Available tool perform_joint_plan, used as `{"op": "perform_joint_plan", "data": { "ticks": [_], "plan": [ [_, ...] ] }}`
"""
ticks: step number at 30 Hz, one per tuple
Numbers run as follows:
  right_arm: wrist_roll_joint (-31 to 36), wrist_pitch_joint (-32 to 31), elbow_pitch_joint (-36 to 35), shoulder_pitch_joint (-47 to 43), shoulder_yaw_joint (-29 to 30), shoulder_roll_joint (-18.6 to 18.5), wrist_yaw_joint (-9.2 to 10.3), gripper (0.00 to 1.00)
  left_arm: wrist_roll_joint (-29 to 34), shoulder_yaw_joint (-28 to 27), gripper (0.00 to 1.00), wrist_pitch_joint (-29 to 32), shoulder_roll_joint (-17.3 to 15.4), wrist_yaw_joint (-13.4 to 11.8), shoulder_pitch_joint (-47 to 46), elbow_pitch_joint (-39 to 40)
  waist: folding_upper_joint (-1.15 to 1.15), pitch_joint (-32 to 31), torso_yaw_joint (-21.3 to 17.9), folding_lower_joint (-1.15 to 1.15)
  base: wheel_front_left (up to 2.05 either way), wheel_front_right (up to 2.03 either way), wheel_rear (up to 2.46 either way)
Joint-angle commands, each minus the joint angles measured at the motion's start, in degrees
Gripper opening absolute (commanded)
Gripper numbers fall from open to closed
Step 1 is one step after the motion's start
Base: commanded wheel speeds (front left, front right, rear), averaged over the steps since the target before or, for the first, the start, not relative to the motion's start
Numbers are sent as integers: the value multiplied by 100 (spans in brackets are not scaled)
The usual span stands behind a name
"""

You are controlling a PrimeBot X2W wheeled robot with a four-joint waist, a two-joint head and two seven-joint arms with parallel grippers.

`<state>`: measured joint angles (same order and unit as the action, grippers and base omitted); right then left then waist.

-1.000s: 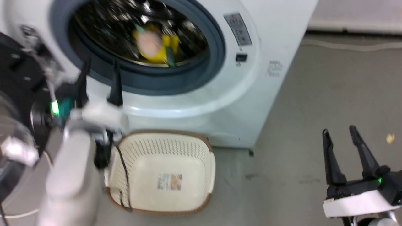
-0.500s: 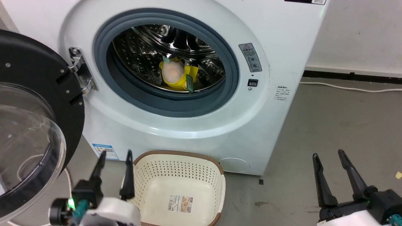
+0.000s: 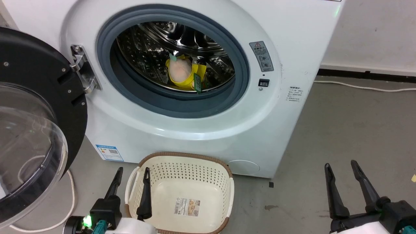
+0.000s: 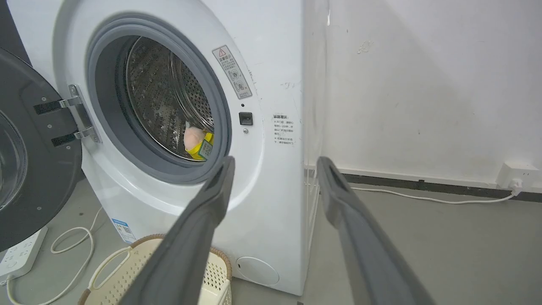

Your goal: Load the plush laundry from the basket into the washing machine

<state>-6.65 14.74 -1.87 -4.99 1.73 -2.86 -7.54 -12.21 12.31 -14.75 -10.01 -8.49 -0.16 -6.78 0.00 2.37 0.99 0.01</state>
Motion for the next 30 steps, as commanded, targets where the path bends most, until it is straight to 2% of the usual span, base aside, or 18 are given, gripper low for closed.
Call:
{"op": "perform_joint_plan", "data": {
  "ticks": [1,9,10,30],
  "plan": [
    [-38,26,19,-64,-3,-1,5,100,39,-19,100,-24,13,-47,60,56,0,24,0,-1,0,0,0],
    [-28,26,12,-6,30,-1,5,100,160,-18,100,-24,54,15,31,118,0,125,41,-1,0,0,0],
    [-6,-1,1,0,23,0,0,0,155,-11,0,1,35,9,6,106,0,123,38,0,0,0,0],
    [83,-195,24,66,-13,0,1,0,306,-168,0,201,122,120,5,180,0,81,24,0,0,0,0]
  ]
}}
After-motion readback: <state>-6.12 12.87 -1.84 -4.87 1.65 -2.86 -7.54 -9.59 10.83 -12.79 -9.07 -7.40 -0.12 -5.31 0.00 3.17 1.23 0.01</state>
